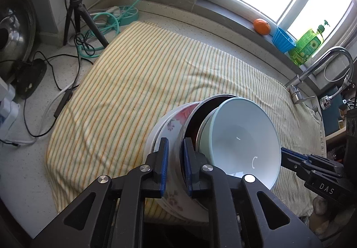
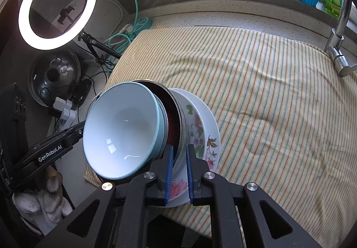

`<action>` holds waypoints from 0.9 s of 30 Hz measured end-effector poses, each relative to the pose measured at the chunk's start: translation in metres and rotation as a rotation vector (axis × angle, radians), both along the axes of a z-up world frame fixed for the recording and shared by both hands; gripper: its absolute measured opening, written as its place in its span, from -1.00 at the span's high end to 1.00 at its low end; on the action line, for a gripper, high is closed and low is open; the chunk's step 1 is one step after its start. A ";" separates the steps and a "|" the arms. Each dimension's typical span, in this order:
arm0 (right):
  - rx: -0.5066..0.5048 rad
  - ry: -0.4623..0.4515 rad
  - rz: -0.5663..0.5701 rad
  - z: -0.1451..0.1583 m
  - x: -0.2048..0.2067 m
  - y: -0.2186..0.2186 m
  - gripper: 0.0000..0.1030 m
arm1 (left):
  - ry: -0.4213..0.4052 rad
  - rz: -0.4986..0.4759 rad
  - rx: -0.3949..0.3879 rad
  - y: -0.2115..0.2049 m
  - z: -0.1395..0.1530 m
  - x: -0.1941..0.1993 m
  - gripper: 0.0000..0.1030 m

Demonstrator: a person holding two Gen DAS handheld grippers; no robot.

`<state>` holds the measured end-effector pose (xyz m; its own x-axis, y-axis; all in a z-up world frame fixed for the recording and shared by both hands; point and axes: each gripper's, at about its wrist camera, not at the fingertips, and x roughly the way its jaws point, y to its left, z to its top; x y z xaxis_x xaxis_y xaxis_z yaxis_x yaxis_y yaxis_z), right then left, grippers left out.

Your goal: Organize plates and bowls

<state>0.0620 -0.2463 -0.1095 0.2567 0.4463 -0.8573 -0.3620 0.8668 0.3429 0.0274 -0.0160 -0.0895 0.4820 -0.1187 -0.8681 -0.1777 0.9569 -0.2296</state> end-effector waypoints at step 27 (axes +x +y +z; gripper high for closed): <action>-0.154 -0.415 -0.243 0.064 -0.075 -0.003 -0.42 | -0.195 -0.145 0.144 -0.006 0.062 -0.036 -0.42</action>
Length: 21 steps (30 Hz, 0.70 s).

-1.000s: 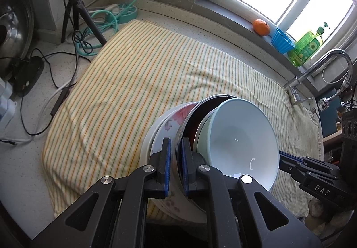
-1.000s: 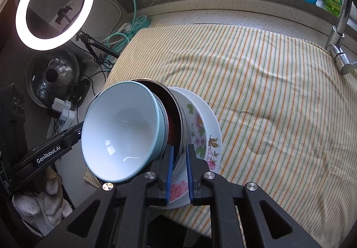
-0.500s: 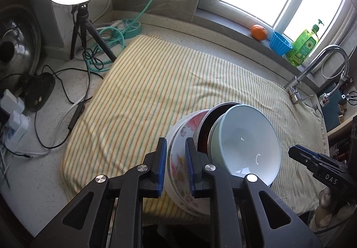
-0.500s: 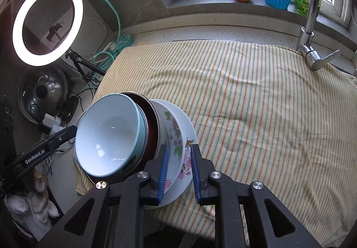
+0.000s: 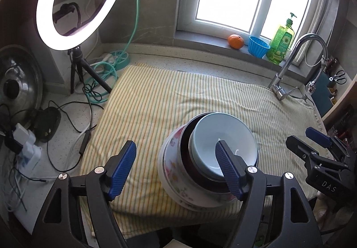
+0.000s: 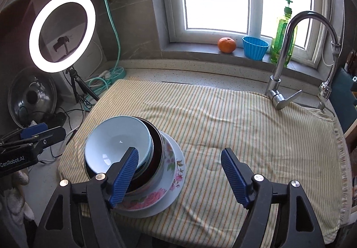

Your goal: Organize plates and bowls

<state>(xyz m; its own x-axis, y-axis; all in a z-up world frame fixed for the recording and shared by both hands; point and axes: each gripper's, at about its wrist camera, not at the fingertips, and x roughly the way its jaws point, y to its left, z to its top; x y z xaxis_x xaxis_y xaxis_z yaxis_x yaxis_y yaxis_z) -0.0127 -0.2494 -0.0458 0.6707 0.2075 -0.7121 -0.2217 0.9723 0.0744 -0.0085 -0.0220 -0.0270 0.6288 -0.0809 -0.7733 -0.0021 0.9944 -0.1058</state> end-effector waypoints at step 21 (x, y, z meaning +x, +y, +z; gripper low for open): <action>0.009 0.003 -0.063 0.003 0.004 0.000 -0.46 | 0.014 -0.025 0.010 -0.006 -0.001 0.004 -0.42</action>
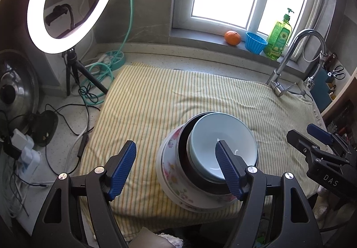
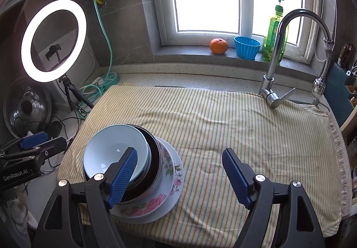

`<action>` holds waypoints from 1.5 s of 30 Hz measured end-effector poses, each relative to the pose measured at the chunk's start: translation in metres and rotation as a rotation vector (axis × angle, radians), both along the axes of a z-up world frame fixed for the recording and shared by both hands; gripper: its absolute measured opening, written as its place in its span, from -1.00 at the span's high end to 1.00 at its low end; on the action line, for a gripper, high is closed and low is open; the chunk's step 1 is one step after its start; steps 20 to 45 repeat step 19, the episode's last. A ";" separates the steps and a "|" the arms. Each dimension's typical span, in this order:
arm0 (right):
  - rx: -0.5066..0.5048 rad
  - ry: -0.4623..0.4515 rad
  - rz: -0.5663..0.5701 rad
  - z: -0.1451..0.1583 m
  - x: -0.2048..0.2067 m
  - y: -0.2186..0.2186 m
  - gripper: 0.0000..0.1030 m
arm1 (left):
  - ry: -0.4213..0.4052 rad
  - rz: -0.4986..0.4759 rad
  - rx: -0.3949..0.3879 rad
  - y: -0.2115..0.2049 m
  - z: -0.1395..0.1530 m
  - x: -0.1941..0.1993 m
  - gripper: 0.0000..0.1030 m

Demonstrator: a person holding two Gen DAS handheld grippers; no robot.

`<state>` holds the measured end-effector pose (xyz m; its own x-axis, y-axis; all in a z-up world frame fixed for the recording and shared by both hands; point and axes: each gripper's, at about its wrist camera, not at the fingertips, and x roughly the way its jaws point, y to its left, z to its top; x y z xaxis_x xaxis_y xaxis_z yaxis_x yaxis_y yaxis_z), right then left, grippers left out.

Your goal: Organize plates and bowls

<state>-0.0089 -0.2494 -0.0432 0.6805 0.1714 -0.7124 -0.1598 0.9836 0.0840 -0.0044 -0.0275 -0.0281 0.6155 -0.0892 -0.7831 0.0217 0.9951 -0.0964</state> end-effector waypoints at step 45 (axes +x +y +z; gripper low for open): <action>0.005 0.014 -0.025 -0.006 0.000 -0.011 -0.46 | 0.003 -0.001 -0.007 -0.005 0.001 0.000 -0.42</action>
